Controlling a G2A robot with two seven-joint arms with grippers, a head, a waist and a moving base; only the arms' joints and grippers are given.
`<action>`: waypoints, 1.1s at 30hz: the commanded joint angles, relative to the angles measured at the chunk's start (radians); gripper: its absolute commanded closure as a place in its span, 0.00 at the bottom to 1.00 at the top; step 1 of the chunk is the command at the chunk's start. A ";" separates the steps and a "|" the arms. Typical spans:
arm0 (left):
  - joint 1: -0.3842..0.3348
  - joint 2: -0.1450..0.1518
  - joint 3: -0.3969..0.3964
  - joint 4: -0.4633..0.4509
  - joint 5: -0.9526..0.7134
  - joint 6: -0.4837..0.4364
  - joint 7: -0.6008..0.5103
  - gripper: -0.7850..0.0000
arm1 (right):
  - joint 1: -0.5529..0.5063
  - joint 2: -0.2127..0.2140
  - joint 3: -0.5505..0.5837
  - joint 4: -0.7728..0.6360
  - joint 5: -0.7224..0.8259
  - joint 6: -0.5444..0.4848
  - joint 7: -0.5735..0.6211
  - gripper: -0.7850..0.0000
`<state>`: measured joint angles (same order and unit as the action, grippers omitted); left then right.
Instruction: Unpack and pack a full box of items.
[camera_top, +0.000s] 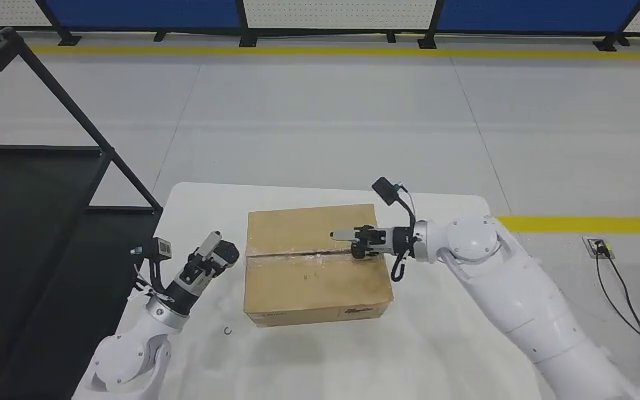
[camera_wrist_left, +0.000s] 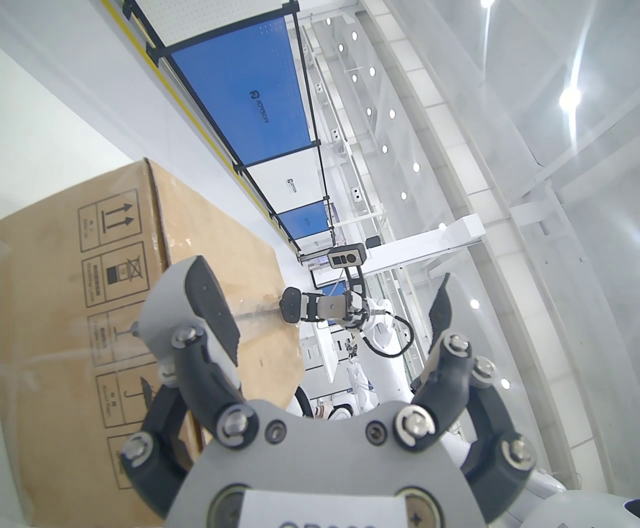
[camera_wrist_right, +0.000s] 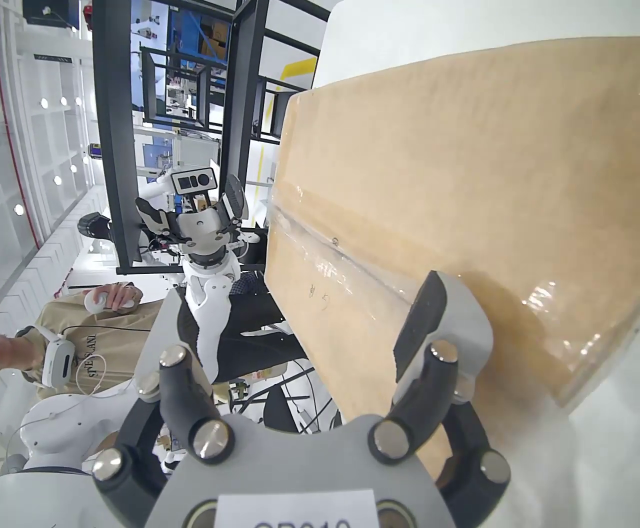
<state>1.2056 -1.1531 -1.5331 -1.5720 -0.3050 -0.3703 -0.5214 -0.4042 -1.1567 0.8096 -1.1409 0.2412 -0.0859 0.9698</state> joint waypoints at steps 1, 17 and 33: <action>0.004 0.000 -0.004 -0.001 -0.002 -0.003 0.002 0.00 | 0.008 -0.009 -0.016 0.008 -0.001 -0.001 0.005 0.00; 0.041 0.003 -0.030 -0.014 -0.020 -0.027 0.005 0.00 | 0.074 -0.095 -0.122 0.079 0.021 -0.021 -0.034 0.00; 0.132 0.011 -0.120 -0.084 -0.053 -0.070 0.023 0.00 | 0.128 -0.209 -0.212 0.194 0.104 -0.041 -0.102 0.00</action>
<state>1.3318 -1.1430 -1.6459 -1.6504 -0.3576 -0.4375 -0.5010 -0.2803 -1.3613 0.5999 -0.9528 0.3430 -0.1302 0.8686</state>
